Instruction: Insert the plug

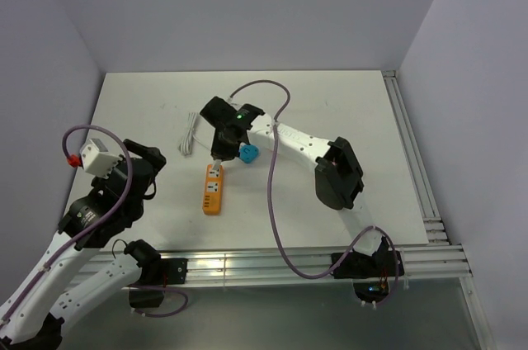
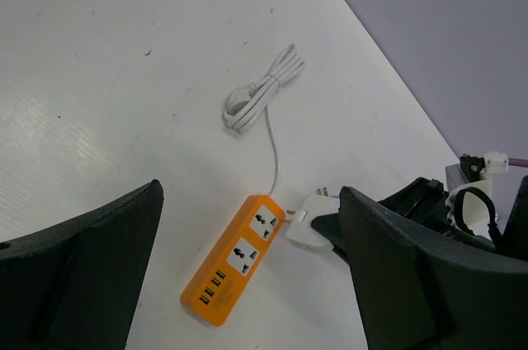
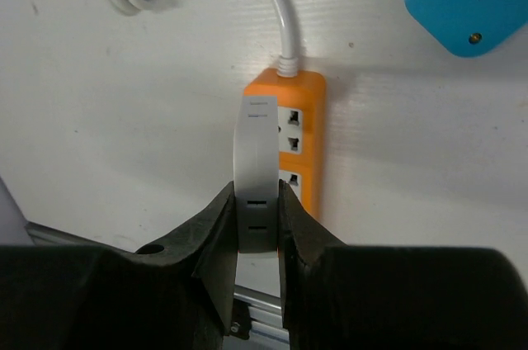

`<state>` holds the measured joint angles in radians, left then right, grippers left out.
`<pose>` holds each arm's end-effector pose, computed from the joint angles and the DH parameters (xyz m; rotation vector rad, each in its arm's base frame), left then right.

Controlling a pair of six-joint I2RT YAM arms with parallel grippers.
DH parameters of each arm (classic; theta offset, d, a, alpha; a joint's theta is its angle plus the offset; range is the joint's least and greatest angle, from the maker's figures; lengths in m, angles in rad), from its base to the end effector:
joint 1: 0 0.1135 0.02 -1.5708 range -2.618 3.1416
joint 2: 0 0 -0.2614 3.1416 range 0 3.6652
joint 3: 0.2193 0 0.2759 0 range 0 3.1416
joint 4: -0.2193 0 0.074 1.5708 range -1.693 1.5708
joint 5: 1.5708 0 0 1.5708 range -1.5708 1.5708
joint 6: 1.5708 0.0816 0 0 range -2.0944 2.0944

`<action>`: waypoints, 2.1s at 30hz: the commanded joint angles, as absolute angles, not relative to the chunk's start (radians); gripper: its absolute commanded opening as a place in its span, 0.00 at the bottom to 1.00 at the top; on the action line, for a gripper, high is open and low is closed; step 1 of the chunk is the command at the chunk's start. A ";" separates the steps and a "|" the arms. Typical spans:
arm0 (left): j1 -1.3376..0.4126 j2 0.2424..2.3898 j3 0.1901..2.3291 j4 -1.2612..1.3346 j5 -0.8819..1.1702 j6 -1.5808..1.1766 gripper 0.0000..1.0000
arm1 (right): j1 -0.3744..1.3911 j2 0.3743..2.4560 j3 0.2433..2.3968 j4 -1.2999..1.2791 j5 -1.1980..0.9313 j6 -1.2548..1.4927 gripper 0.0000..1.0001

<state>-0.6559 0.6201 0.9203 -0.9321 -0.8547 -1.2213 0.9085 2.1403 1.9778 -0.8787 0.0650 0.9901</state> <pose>0.1562 -0.0425 0.3270 -0.9656 1.7273 -0.2702 0.3208 0.4028 0.2152 0.1354 2.7259 0.5500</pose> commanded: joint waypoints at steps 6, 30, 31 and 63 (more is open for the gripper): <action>-0.678 0.612 0.916 -0.887 -0.900 -1.170 0.96 | 0.943 2.154 2.009 -0.968 0.126 1.028 0.00; -0.712 0.630 0.908 -0.867 -0.885 -1.151 0.95 | 0.951 2.178 2.032 -0.962 0.144 1.031 0.00; -0.712 0.632 0.908 -0.867 -0.885 -1.149 0.95 | 0.951 2.175 2.033 -0.962 0.146 1.032 0.00; -0.712 0.624 0.899 -0.870 -0.877 -1.152 0.94 | 0.959 2.198 2.011 -0.939 0.143 1.029 0.00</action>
<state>-0.7082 0.6262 0.9031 -0.8871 -0.8791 -1.1667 0.9512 2.1838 1.9976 -0.9459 0.1127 1.0176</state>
